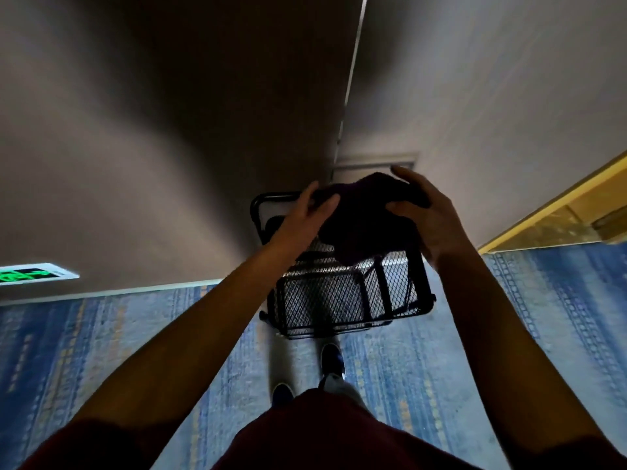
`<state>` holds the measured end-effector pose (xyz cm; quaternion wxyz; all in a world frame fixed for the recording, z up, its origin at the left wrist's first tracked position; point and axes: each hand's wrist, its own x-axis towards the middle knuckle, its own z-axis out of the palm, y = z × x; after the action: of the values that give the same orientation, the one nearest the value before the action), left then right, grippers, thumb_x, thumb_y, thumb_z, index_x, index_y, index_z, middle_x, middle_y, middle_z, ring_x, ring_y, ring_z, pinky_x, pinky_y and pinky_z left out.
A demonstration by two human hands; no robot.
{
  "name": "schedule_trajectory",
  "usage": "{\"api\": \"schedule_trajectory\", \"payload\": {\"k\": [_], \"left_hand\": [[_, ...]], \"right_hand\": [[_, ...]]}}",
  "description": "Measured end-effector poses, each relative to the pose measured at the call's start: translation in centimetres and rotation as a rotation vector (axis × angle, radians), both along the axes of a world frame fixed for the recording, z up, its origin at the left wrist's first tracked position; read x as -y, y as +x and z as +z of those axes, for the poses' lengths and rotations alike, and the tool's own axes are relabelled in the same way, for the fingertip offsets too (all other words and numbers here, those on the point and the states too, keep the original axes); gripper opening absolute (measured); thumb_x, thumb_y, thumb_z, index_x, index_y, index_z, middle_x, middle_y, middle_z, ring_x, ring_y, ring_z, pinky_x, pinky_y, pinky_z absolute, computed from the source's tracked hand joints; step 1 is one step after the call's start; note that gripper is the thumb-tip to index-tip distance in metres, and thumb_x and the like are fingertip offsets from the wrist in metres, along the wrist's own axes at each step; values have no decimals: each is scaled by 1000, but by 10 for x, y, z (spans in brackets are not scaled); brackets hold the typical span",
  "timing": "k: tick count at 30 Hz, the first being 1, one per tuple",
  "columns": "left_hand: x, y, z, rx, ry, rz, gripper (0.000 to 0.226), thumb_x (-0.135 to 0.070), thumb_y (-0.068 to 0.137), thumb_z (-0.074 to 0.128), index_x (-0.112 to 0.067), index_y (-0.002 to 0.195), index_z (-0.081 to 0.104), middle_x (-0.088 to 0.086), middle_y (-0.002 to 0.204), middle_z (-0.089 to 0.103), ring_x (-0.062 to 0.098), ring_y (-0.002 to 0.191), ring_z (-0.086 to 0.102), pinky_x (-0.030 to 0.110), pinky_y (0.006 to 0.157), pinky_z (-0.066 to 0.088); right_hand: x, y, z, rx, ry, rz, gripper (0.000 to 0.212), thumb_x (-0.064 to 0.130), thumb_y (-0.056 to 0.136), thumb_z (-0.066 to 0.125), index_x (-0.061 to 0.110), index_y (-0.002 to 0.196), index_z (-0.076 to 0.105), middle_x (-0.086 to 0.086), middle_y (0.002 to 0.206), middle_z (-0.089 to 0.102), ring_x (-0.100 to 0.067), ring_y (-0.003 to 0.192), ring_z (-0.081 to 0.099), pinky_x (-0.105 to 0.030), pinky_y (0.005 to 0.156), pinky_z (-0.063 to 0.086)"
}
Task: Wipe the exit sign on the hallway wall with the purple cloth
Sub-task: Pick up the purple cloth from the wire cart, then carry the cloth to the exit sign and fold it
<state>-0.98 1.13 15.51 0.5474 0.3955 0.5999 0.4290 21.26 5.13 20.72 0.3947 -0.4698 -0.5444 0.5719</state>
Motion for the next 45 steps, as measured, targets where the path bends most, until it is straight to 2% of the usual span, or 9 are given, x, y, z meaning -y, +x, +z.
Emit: {"api": "schedule_trajectory", "payload": {"k": [5, 10, 15, 21, 28, 33, 37, 40, 45], "left_hand": [[12, 17, 51, 301, 88, -111, 67, -63, 81, 72, -42, 142, 54, -12, 132, 66, 10, 119, 66, 33, 99, 58], [18, 30, 102, 212, 406, -71, 63, -32, 87, 76, -47, 143, 51, -25, 119, 70, 11, 114, 71, 38, 95, 60], [28, 33, 140, 70, 648, -6, 55, -10, 97, 66, -31, 146, 52, -30, 119, 67, 0, 115, 67, 16, 90, 54], [40, 34, 159, 42, 752, 93, 60, -15, 99, 65, -43, 149, 47, -4, 146, 58, 5, 124, 63, 23, 101, 54], [43, 43, 164, 29, 739, 36, 55, -20, 96, 70, -46, 141, 53, -21, 126, 69, 2, 116, 67, 15, 87, 56], [43, 42, 154, 163, 604, 164, 47, -22, 94, 72, -55, 126, 62, -10, 133, 68, 7, 117, 68, 23, 88, 59], [43, 43, 152, 166, 580, 237, 46, -22, 95, 70, -59, 121, 64, -19, 128, 69, 3, 115, 67, 23, 89, 58], [42, 50, 151, 170, 577, 287, 43, -19, 97, 67, -54, 123, 66, -14, 129, 69, 5, 117, 67, 24, 91, 59], [49, 63, 149, 165, 531, 328, 38, -20, 103, 60, -51, 125, 66, -5, 137, 65, 10, 120, 67, 29, 92, 59]], "right_hand": [[27, 4, 44, -230, 173, -187, 51, 14, 96, 65, 39, 140, 60, -4, 121, 75, -23, 114, 72, -33, 91, 59], [44, 19, 71, -114, 384, -298, 65, 19, 100, 58, 36, 158, 34, 5, 96, 73, -12, 94, 69, -32, 94, 57], [63, 18, 80, 64, 581, -355, 69, 7, 100, 59, 23, 160, 29, 44, 135, 47, 20, 119, 54, -10, 101, 43], [90, 16, 87, 97, 716, -649, 69, 27, 100, 64, 34, 159, 31, 4, 147, 55, -6, 120, 65, -29, 95, 58], [113, 14, 85, 174, 626, -400, 66, 43, 98, 64, 40, 157, 34, 7, 130, 70, -6, 125, 64, -43, 110, 51], [106, 14, 72, 178, 545, -419, 77, 56, 94, 60, 43, 160, 23, 1, 157, 49, -4, 140, 48, -36, 114, 46], [94, 7, 57, 175, 437, -366, 76, 67, 95, 48, 49, 159, 12, 6, 142, 64, 22, 111, 58, -3, 93, 46], [84, 0, 56, 111, 400, -275, 68, 68, 95, 48, 62, 153, 14, 37, 128, 58, 16, 110, 62, -25, 102, 53], [63, -3, 67, 13, 413, -78, 59, 62, 94, 56, 69, 144, 27, 41, 134, 49, 2, 127, 58, -33, 101, 56]]}}
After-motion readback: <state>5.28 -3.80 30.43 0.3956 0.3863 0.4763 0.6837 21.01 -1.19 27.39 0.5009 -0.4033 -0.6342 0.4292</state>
